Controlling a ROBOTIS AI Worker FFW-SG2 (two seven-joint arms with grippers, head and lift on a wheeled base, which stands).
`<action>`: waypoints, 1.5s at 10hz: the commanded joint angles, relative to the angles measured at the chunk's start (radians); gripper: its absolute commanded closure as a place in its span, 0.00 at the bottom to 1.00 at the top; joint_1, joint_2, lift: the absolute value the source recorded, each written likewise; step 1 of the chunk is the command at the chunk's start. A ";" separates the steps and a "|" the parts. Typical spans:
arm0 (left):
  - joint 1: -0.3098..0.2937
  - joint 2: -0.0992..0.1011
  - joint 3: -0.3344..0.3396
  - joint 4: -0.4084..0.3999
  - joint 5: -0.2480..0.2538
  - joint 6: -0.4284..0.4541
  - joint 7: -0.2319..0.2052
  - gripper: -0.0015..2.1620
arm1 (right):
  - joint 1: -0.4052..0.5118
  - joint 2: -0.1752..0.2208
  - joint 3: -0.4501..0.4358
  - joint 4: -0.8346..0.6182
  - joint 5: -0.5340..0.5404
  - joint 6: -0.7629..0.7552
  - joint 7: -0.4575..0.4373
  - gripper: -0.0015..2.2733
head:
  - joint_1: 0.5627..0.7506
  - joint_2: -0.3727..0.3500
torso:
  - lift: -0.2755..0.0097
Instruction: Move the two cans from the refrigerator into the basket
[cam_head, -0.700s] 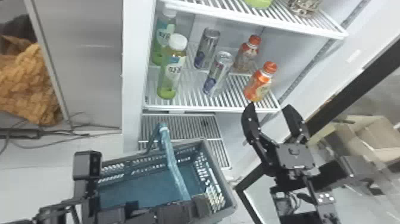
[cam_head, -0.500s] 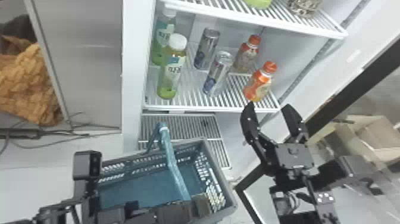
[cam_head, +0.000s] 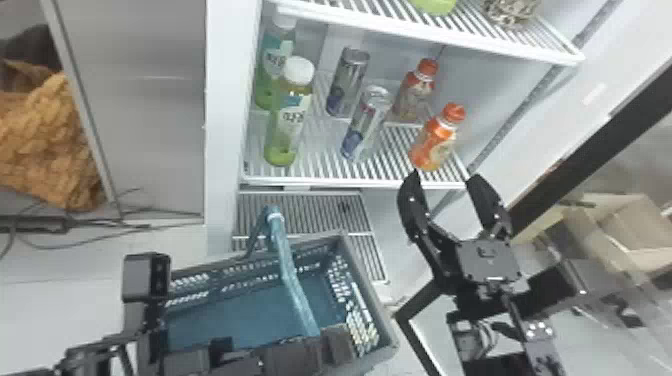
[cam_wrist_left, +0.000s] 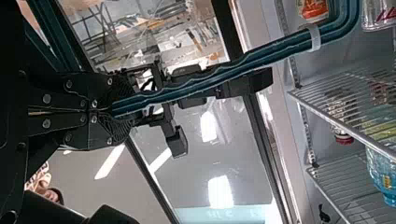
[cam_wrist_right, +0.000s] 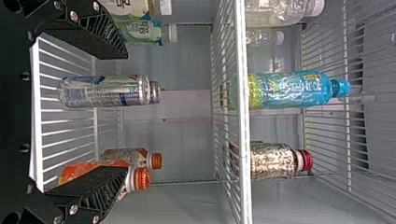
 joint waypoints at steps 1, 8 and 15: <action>0.000 0.000 -0.002 0.001 0.000 0.000 0.000 0.54 | -0.007 -0.001 0.006 0.008 -0.002 0.005 0.000 0.07 | 0.70 0.03 | 0.00; -0.003 0.000 0.000 0.001 0.000 0.000 0.000 0.54 | -0.125 -0.018 0.037 0.128 -0.004 0.020 0.026 0.07 | 0.70 0.03 | 0.00; 0.000 -0.001 0.006 0.001 -0.004 0.002 0.000 0.54 | -0.314 -0.038 0.083 0.312 -0.002 0.005 0.038 0.04 | 0.70 0.03 | 0.00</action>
